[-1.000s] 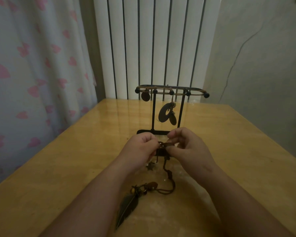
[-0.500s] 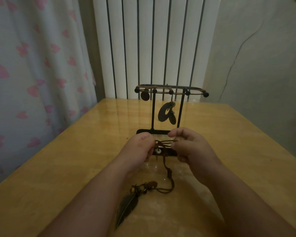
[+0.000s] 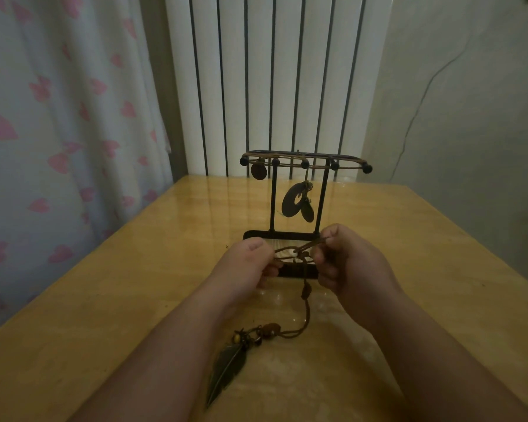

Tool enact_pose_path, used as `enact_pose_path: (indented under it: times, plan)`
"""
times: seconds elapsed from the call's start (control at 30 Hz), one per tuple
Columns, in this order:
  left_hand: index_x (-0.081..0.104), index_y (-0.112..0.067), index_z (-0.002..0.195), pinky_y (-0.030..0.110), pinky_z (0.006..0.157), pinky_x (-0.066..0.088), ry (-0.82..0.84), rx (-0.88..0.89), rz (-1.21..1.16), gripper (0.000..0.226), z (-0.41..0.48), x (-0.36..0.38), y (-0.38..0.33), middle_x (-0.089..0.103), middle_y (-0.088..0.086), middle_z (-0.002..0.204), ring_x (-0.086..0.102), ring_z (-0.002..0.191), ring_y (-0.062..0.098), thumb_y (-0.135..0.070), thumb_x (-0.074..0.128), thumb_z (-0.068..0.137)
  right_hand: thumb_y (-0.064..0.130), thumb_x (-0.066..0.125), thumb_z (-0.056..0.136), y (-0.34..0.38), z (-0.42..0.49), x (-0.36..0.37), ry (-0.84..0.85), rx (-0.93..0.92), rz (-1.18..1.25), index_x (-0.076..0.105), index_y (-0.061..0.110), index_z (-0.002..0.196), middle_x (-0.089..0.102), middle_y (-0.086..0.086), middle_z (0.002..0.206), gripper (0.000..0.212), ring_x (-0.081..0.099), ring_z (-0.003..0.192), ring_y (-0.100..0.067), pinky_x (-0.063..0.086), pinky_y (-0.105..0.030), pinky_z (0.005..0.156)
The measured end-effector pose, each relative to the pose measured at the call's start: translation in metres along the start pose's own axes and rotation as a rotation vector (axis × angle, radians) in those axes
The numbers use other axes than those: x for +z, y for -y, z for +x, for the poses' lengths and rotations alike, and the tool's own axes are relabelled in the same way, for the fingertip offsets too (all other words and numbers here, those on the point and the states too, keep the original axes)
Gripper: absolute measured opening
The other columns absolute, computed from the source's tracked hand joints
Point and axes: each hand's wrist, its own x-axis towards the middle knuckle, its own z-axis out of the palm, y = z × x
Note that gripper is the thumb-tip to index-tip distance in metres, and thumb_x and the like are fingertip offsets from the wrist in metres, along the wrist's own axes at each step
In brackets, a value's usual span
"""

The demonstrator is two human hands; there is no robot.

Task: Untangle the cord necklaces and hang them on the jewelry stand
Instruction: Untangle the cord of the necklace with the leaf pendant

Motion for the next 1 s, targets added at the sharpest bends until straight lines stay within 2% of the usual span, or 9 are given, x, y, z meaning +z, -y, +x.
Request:
enact_pose_path:
  times: [0.07, 0.13, 0.2, 0.27, 0.47, 0.6, 0.73, 0.87, 1.0]
  plan:
    - [0.061, -0.014, 0.087, 0.038, 0.077, 0.057, 0.030, -0.019, -0.080, 0.022, -0.001, 0.002, 0.000, 0.073, 0.002, 0.097, 0.071, 0.090, 0.019, -0.018, 0.043, 0.099, 0.011, 0.040, 0.096, -0.004, 0.004, 0.000, 0.002, 0.015, -0.048, 0.049, 0.014, 0.074, 0.038, 0.006, 0.051, 0.025, 0.027, 0.045, -0.010, 0.022, -0.025, 0.046]
    - [0.058, -0.012, 0.088, 0.034, 0.072, 0.057, 0.053, -0.027, -0.143, 0.021, -0.004, 0.002, -0.001, 0.073, 0.005, 0.101, 0.073, 0.089, 0.021, -0.018, 0.043, 0.101, 0.018, 0.050, 0.095, -0.006, 0.005, 0.000, -0.037, 0.003, -0.256, 0.056, 0.012, 0.074, 0.042, 0.009, 0.047, 0.023, 0.034, 0.043, -0.009, 0.029, -0.024, 0.045]
    - [0.058, -0.008, 0.091, 0.035, 0.073, 0.058, 0.056, -0.026, -0.178, 0.021, -0.004, 0.002, -0.001, 0.073, 0.009, 0.102, 0.074, 0.087, 0.023, -0.019, 0.043, 0.102, 0.023, 0.060, 0.091, -0.009, 0.001, -0.001, -0.017, -0.090, -0.398, 0.065, 0.012, 0.080, 0.052, 0.011, 0.051, 0.017, 0.044, 0.052, -0.009, 0.036, -0.026, 0.052]
    - [0.059, -0.005, 0.097, 0.040, 0.077, 0.059, 0.058, -0.033, -0.211, 0.022, -0.004, 0.002, -0.001, 0.073, 0.012, 0.101, 0.074, 0.088, 0.025, -0.020, 0.043, 0.102, 0.028, 0.061, 0.092, -0.009, -0.002, -0.001, -0.010, -0.143, -0.395, 0.067, 0.014, 0.082, 0.056, 0.013, 0.054, 0.018, 0.047, 0.058, -0.009, 0.037, -0.029, 0.057]
    - [0.060, -0.005, 0.094, 0.038, 0.080, 0.059, 0.015, -0.041, -0.235, 0.019, -0.002, 0.003, -0.001, 0.071, 0.017, 0.096, 0.072, 0.085, 0.026, -0.012, 0.044, 0.099, 0.021, 0.045, 0.098, -0.004, -0.003, -0.001, 0.141, -0.007, 0.230, 0.054, 0.013, 0.083, 0.050, -0.001, 0.067, 0.019, 0.039, 0.058, -0.013, 0.031, -0.029, 0.056]
    - [0.062, -0.007, 0.094, 0.037, 0.078, 0.060, 0.031, -0.059, -0.140, 0.016, -0.002, 0.003, 0.000, 0.071, 0.013, 0.093, 0.073, 0.081, 0.023, -0.013, 0.047, 0.098, 0.020, 0.040, 0.096, -0.002, -0.004, 0.001, 0.150, 0.004, 0.432, 0.051, 0.010, 0.090, 0.059, -0.005, 0.077, 0.017, 0.037, 0.058, -0.013, 0.026, -0.028, 0.056]
    - [0.062, -0.012, 0.087, 0.034, 0.072, 0.056, 0.004, -0.027, -0.025, 0.017, -0.003, 0.002, -0.002, 0.069, 0.010, 0.089, 0.068, 0.077, 0.022, -0.015, 0.048, 0.097, 0.026, 0.045, 0.098, -0.004, -0.002, -0.001, 0.058, -0.044, 0.392, 0.056, 0.007, 0.097, 0.063, -0.007, 0.083, 0.022, 0.040, 0.058, -0.012, 0.029, -0.028, 0.056]
    - [0.063, -0.019, 0.077, 0.032, 0.067, 0.049, -0.037, 0.100, -0.022, 0.022, -0.008, -0.001, -0.008, 0.065, 0.001, 0.075, 0.060, 0.072, 0.016, -0.012, 0.051, 0.094, 0.029, 0.049, 0.099, -0.005, 0.001, -0.004, -0.206, -0.095, 0.200, 0.059, 0.010, 0.091, 0.057, -0.005, 0.082, 0.023, 0.045, 0.062, -0.011, 0.037, -0.028, 0.056]
    - [0.070, -0.024, 0.079, 0.022, 0.063, 0.041, -0.022, 0.224, 0.028, 0.017, -0.014, -0.002, -0.012, 0.061, -0.018, 0.061, 0.054, 0.061, -0.004, -0.016, 0.061, 0.091, 0.032, 0.051, 0.098, -0.007, 0.001, -0.003, -0.302, -0.116, -0.065, 0.063, 0.012, 0.092, 0.057, -0.005, 0.082, 0.024, 0.050, 0.074, -0.019, 0.045, -0.033, 0.066]
